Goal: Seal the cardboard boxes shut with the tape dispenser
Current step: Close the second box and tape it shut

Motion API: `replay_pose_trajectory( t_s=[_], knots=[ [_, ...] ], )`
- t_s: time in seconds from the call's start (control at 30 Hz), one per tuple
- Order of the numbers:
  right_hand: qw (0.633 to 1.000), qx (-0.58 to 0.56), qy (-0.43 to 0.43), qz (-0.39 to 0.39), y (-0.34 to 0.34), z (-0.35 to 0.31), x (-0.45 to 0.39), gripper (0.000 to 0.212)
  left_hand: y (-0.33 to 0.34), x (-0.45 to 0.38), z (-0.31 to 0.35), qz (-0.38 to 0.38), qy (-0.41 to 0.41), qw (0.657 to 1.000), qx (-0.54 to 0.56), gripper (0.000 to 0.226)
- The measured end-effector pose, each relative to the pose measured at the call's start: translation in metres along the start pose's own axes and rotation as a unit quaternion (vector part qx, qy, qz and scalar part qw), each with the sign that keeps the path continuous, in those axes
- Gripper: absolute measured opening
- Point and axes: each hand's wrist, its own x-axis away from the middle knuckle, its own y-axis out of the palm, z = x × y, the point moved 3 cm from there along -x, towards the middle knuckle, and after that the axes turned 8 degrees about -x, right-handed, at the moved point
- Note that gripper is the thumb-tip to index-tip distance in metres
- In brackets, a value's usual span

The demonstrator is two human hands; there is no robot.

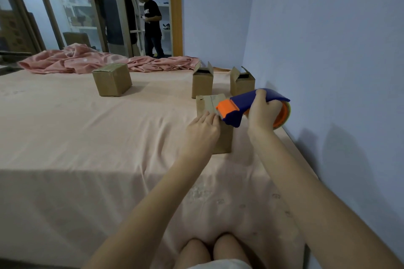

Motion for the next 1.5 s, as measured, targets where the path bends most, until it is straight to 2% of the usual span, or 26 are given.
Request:
replay_pose_trajectory(
  t_s=[0.13, 0.27, 0.4, 0.53, 0.73, 0.87, 0.97, 1.1, 1.17, 1.23, 1.37, 1.4, 1.5],
  knots=[
    [1.0, 0.006, -0.02, -0.005, 0.001, -0.003, 0.0, 0.009, -0.002, 0.001, 0.002, 0.015, 0.004, 1.0, -0.01, 0.043],
    [0.999, -0.034, -0.001, 0.031, 0.0, 0.0, 0.0, 0.012, -0.005, -0.002, 0.002, -0.008, -0.007, 1.0, -0.005, 0.046],
    [0.999, -0.018, -0.023, 0.024, 0.001, -0.005, -0.001, 0.009, 0.003, -0.003, 0.001, -0.042, 0.012, 0.999, -0.008, 0.045],
    [0.999, -0.027, -0.01, 0.025, -0.001, -0.004, -0.003, 0.007, 0.007, -0.001, -0.001, -0.02, 0.012, 1.0, -0.011, 0.049],
    [0.999, 0.002, -0.051, 0.007, -0.004, -0.004, -0.004, 0.009, 0.0, -0.001, 0.001, -0.005, 0.006, 1.0, -0.025, 0.048],
    [0.997, -0.046, 0.036, 0.04, -0.004, -0.001, -0.009, 0.006, -0.004, 0.0, 0.003, 0.001, 0.005, 0.999, -0.035, 0.038],
    [0.989, -0.107, 0.082, 0.063, -0.004, 0.001, -0.008, 0.014, -0.005, 0.0, 0.002, 0.017, 0.007, 1.0, -0.021, 0.036],
    [0.996, -0.071, -0.032, 0.041, -0.003, -0.007, -0.004, 0.022, -0.001, 0.001, 0.001, -0.011, 0.002, 1.0, -0.027, 0.043],
    [0.997, -0.04, -0.069, 0.021, 0.0, -0.012, -0.005, 0.021, 0.003, 0.0, 0.0, -0.001, 0.017, 0.999, -0.039, 0.044],
    [0.997, -0.024, -0.066, 0.021, 0.0, -0.011, -0.009, 0.013, 0.001, 0.0, 0.001, 0.003, 0.011, 0.999, -0.038, 0.042],
    [0.994, -0.074, 0.05, 0.056, -0.006, 0.002, -0.016, 0.006, -0.002, 0.001, 0.004, 0.024, 0.012, 0.999, -0.031, 0.039],
    [0.995, -0.072, 0.042, 0.059, -0.007, 0.003, -0.015, 0.007, -0.001, 0.002, 0.004, 0.036, 0.014, 0.999, -0.033, 0.038],
    [0.996, -0.042, -0.076, 0.023, -0.002, -0.008, -0.012, 0.014, 0.0, 0.003, 0.005, 0.04, 0.027, 0.998, -0.027, 0.043]
  ],
)
